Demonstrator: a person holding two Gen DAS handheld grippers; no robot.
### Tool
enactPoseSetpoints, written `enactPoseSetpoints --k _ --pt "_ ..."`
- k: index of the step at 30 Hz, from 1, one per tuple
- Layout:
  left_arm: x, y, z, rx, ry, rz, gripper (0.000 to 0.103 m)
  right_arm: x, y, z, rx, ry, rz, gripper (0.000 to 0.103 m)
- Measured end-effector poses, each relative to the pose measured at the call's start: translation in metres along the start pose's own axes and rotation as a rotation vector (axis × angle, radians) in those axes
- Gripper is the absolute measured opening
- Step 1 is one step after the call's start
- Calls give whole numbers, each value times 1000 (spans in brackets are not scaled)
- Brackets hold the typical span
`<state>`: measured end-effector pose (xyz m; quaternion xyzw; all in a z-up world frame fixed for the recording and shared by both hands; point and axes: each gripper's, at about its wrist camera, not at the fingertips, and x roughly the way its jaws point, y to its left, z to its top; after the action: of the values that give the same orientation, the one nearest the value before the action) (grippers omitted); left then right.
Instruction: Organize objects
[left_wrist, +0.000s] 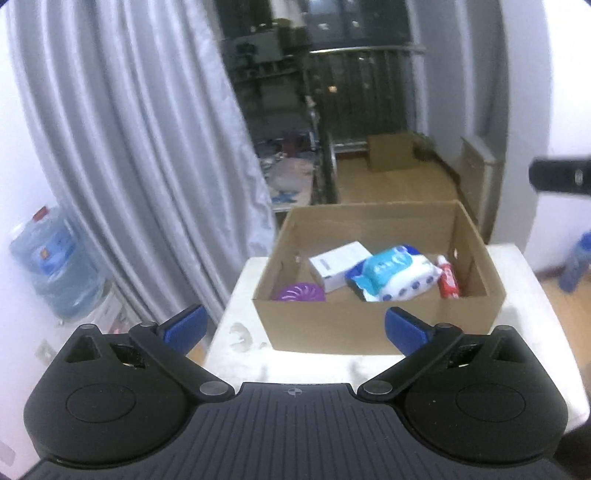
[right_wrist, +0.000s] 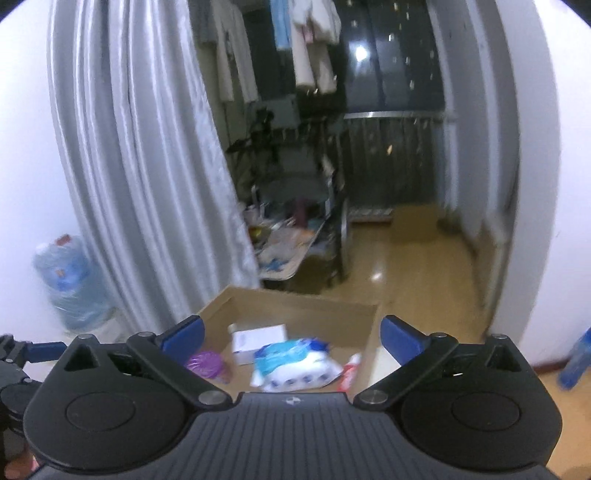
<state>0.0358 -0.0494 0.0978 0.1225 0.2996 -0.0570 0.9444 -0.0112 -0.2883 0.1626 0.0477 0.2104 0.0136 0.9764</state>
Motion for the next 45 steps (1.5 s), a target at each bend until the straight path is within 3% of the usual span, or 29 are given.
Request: enactPoseSetpoints --k 5,12,17,24,29,45 --pt "3 -1 -1 -18 -41 32 103 -10 12 -1 -88 -23 -68 103" --pt "18 14 5 -107 -12 -105 103 4 19 0 -89 1 -100 103" --pt "42 22 7 -120 40 -120 103 15 22 -6 -68 -8 -161 103" --pt "68 34 3 -128 98 -123 103 57 24 -23 -4 129 -200 103" --pt "82 41 4 -136 130 -142 103 80 21 -31 98 217 -176 103" --pt "97 36 9 -111 175 -195 103 111 43 -41 40 300 -151 103"
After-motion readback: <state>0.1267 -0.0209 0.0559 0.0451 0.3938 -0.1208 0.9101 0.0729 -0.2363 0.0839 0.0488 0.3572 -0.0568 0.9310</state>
